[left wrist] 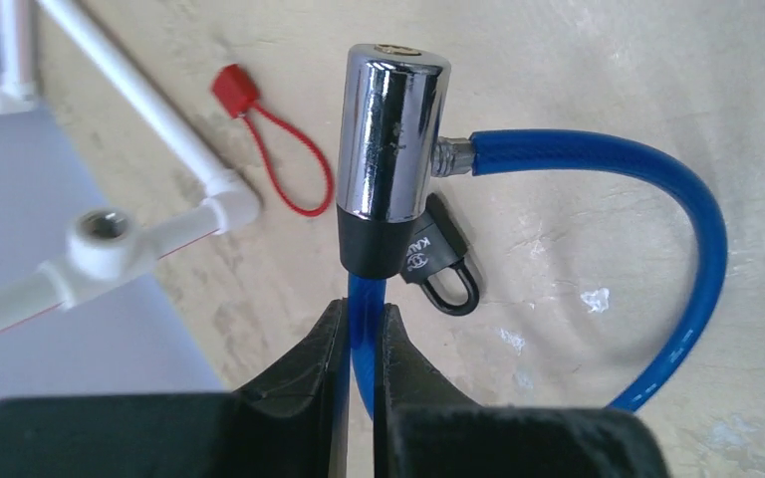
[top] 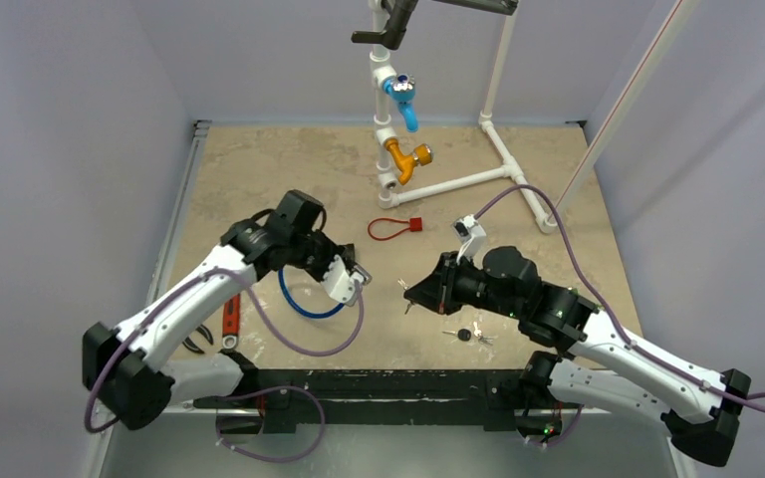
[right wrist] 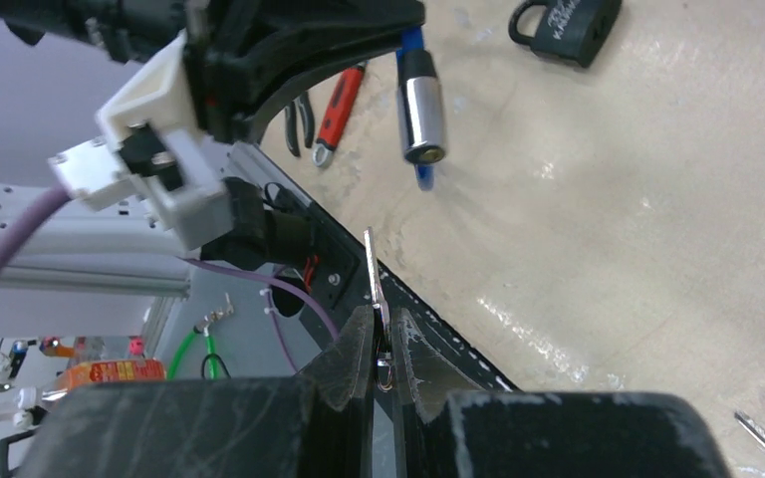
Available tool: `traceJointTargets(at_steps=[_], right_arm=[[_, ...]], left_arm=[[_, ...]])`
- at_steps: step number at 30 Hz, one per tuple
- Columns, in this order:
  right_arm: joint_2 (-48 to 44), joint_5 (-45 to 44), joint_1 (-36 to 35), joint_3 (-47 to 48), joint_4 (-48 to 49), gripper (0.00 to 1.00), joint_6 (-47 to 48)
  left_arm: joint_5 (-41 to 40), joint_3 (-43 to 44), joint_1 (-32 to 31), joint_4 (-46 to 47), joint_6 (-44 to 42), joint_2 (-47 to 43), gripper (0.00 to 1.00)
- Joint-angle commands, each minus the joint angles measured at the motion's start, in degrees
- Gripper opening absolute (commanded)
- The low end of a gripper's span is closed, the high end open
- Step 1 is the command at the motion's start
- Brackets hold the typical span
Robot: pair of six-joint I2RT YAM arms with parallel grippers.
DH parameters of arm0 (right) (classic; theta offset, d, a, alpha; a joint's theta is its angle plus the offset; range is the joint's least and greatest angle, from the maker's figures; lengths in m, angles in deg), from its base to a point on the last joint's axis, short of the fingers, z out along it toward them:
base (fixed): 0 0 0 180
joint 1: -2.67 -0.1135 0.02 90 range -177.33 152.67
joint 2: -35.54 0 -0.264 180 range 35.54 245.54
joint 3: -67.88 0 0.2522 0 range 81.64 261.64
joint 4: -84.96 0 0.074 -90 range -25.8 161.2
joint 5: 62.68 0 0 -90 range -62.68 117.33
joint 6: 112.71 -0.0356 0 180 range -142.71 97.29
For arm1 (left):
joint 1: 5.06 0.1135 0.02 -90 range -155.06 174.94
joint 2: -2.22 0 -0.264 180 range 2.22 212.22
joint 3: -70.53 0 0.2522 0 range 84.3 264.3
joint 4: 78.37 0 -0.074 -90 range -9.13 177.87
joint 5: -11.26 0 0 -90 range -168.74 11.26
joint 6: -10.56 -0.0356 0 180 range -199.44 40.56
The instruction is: Unlock with the key
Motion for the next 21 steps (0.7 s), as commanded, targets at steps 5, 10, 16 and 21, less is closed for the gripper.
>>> traceJointTargets(at_steps=[5, 10, 16, 21], right_arm=[[3.96, 3.36, 0.20, 10.11, -3.43, 0.00, 6.16], [9.42, 5.77, 0.20, 15.32, -8.07, 0.00, 12.67], [12.69, 10.26, -0.10, 18.36, -9.02, 0.00, 16.44], [15.38, 12.75, -1.01, 20.43, -11.00, 0.00, 18.89]], left_arm=[[3.26, -1.27, -0.29, -1.73, 16.29, -16.20, 0.00], [1.33, -2.57, -0.30, 0.02, 25.16, -19.98, 0.00], [-0.69, -7.22, -0.28, 6.07, 28.95, -25.73, 0.00], [-1.34, -10.74, -0.26, 10.15, 28.56, -29.11, 0.00]])
